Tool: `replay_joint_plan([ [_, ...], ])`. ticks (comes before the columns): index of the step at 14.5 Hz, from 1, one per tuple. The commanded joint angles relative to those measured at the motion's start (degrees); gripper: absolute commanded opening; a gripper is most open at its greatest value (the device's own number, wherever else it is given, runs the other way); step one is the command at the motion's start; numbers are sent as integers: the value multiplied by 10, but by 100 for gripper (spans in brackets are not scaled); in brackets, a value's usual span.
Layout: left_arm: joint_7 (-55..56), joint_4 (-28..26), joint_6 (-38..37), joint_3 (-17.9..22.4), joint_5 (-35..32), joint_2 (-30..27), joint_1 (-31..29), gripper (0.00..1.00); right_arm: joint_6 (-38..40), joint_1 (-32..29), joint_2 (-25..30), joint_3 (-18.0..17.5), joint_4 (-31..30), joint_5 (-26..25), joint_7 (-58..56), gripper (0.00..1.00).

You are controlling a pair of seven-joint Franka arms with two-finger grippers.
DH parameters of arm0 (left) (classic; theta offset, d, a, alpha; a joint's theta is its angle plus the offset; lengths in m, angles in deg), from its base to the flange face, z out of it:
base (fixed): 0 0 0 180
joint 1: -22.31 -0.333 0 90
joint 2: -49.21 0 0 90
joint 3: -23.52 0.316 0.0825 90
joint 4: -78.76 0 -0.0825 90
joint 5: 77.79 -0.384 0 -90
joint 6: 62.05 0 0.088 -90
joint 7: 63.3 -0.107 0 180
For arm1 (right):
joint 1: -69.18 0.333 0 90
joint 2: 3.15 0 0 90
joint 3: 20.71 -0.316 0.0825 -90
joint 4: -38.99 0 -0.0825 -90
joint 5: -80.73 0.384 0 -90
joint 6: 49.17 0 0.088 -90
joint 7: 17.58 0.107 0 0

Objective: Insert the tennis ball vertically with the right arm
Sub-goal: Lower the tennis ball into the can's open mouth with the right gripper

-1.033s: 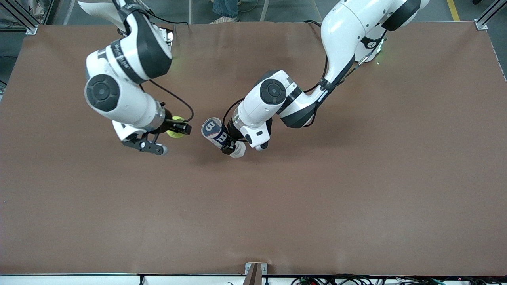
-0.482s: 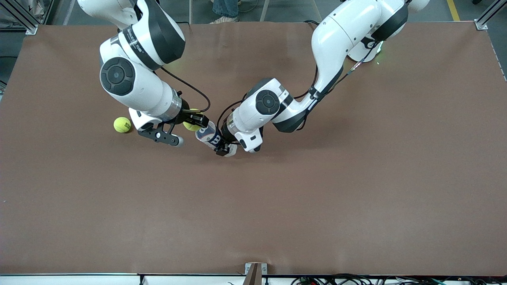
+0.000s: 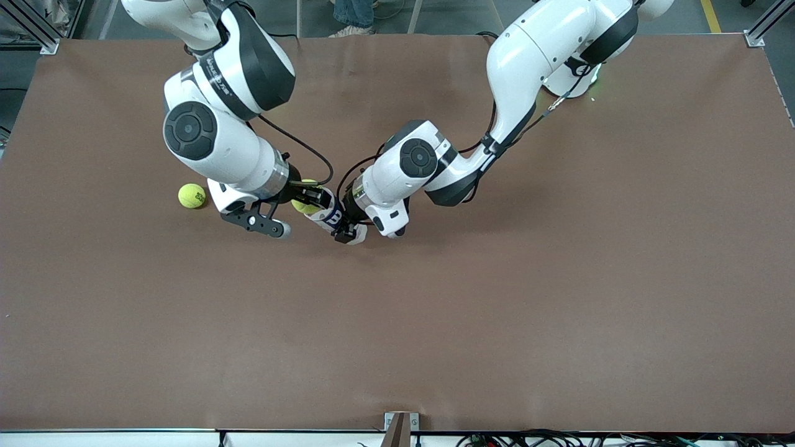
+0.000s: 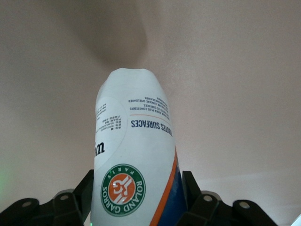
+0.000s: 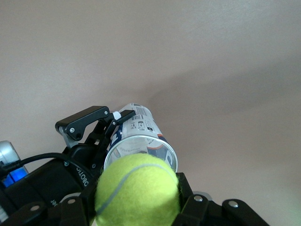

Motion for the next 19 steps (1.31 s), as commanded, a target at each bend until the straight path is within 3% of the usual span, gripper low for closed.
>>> replay_joint_plan([
  [1, -8, 13, 7, -1, 12, 7, 6, 77, -4, 9, 1, 5, -1, 5, 9, 40],
  [9, -8, 13, 8, -1, 12, 6, 6, 77, -2, 3, -1, 5, -14, 3, 7, 44],
  [10, -8, 13, 8, -1, 12, 5, 5, 77, -2, 3, -4, 6, -14, 3, 7, 48],
  [11, -9, 13, 8, -1, 12, 5, 5, 77, -2, 3, -4, 5, -14, 3, 8, 59],
  [12, -9, 13, 8, 0, 12, 5, 6, 77, -2, 3, -5, 6, -14, 3, 9, 83],
  [13, -9, 13, 8, 0, 12, 5, 6, 77, -2, 3, -4, 6, -14, 3, 9, 100],
  [19, -9, 13, 8, 1, 12, 6, 6, 77, 5, -3, 0, 11, -6, 2, 2, 100],
])
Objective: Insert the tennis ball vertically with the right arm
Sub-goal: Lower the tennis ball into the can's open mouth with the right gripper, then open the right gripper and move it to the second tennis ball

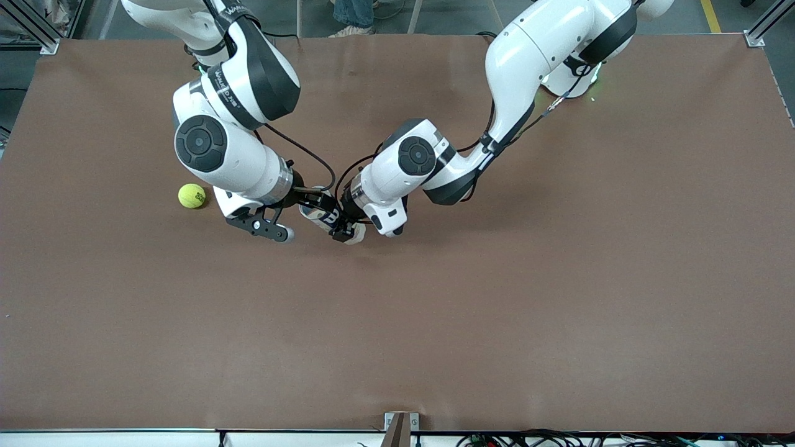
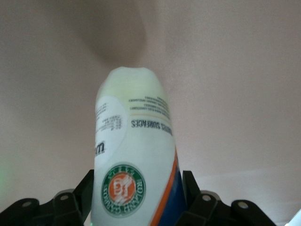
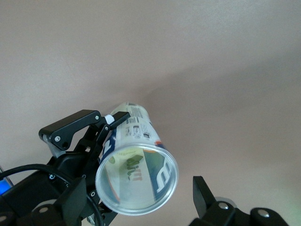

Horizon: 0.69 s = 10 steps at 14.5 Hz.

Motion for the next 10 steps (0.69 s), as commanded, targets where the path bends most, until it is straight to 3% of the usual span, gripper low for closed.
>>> replay_joint_plan([
  [1, -9, 12, 4, 0, 11, 5, 3, 76, 17, -16, 13, 11, 1, 1, -8, 100],
  [5, -8, 11, 4, 0, 11, 4, 3, 76, 94, -92, 40, 23, -2, -43, -153, 100],
  [10, -4, 12, 4, 0, 11, 4, 3, 76, 140, -242, 57, 23, -38, -65, -384, 100],
])
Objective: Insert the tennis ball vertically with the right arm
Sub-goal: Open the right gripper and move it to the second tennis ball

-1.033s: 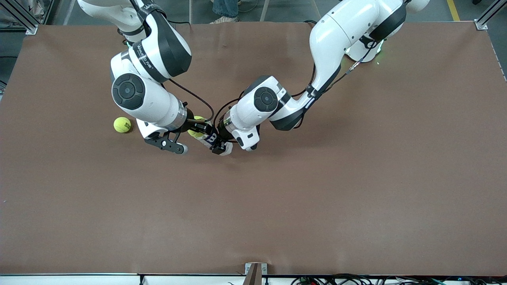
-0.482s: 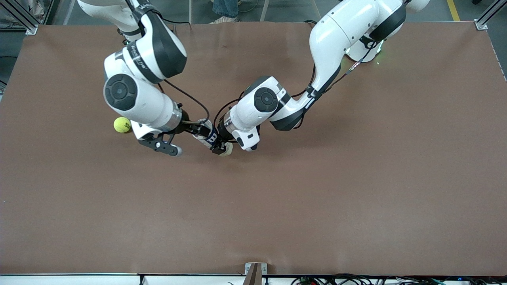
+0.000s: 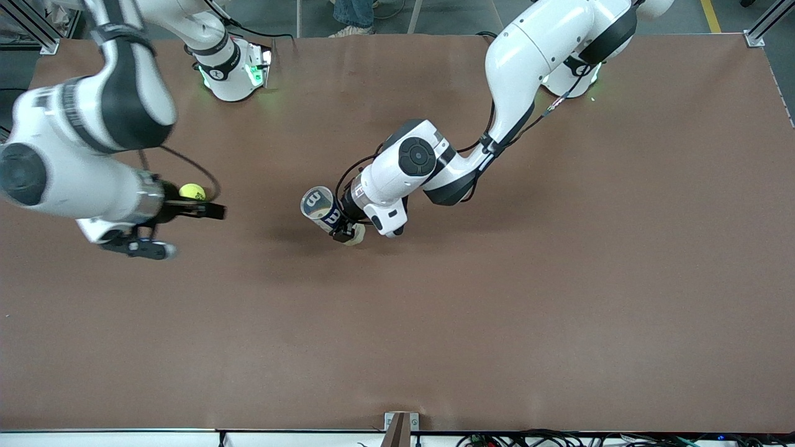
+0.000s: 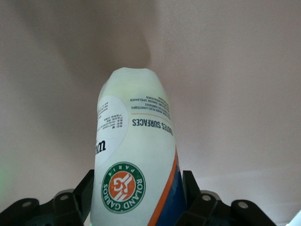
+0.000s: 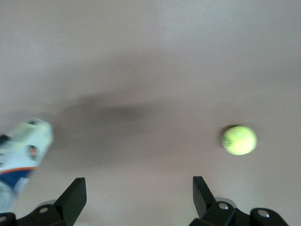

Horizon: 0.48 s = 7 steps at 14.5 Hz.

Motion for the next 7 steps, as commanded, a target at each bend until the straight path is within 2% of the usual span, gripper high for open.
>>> replay_joint_plan([
  [1, -3, 10, 3, 0, 11, 3, 2, 76, -9, -66, 28, -12, -63, -21, -90, 100],
  [5, -4, 10, 3, 0, 11, 2, 0, 76, -116, -123, 75, -12, -206, -48, -169, 100],
  [7, -5, 10, 3, 0, 11, 2, 0, 76, -170, -129, 98, -12, -278, -49, -174, 100],
])
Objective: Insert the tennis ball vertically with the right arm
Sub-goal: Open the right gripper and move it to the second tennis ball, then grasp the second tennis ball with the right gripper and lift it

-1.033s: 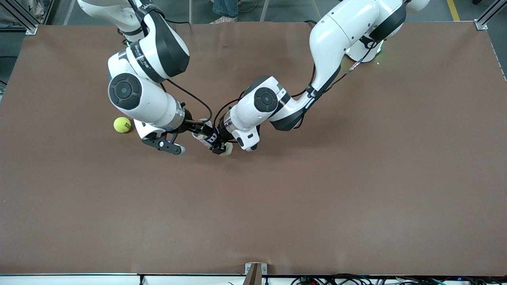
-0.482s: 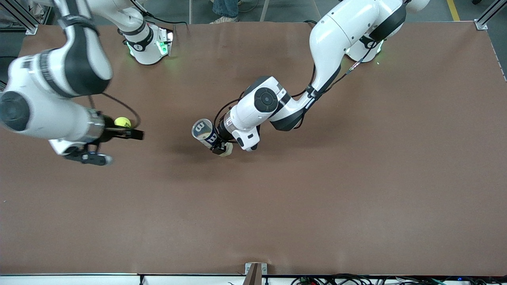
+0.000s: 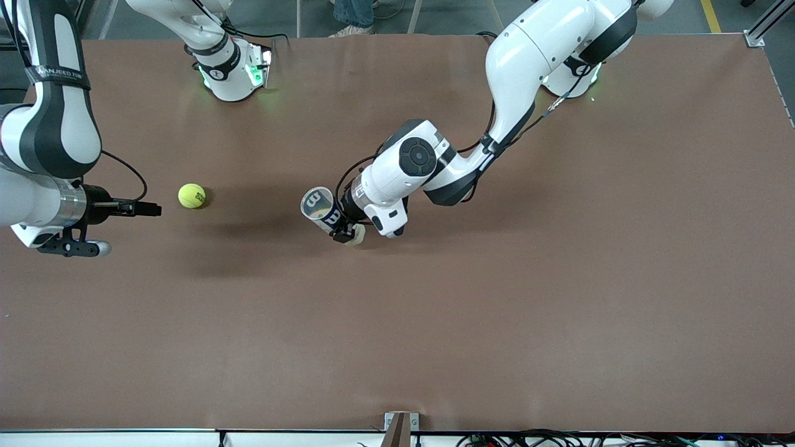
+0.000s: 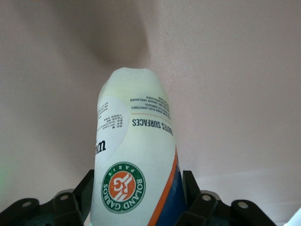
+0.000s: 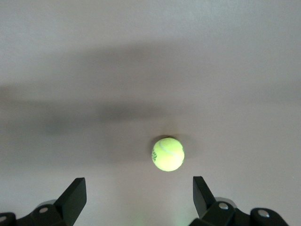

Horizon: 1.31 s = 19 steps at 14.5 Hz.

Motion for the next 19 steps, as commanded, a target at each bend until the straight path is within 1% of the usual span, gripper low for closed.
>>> replay_joint_plan([
  [1, -5, 9, 3, -1, 11, 3, 0, 76, -79, -12, 68, -13, -139, -11, -12, 100],
  [2, -4, 9, 3, -1, 11, 2, 1, 76, -94, -13, 69, -13, -163, -11, -12, 100],
  [3, -2, 9, 3, -2, 12, 2, 1, 73, -102, -13, 70, -13, -182, -11, -12, 100],
  [6, -4, 9, 3, -1, 12, 2, 1, 73, -124, -16, 70, -12, -225, -14, -12, 100],
  [8, -5, 9, 3, -1, 12, 2, 2, 73, -141, -18, 68, -12, -246, -25, -12, 100],
  [11, -6, 9, 3, -1, 13, 2, 3, 74, -178, -27, 59, -12, -258, -30, -12, 100],
  [12, -6, 9, 3, -1, 12, 2, 3, 74, -188, -33, 52, -12, -260, -39, -12, 100],
  [19, -7, 9, 3, -1, 12, 3, 3, 74, -228, -35, 8, -14, -270, -45, -10, 100],
])
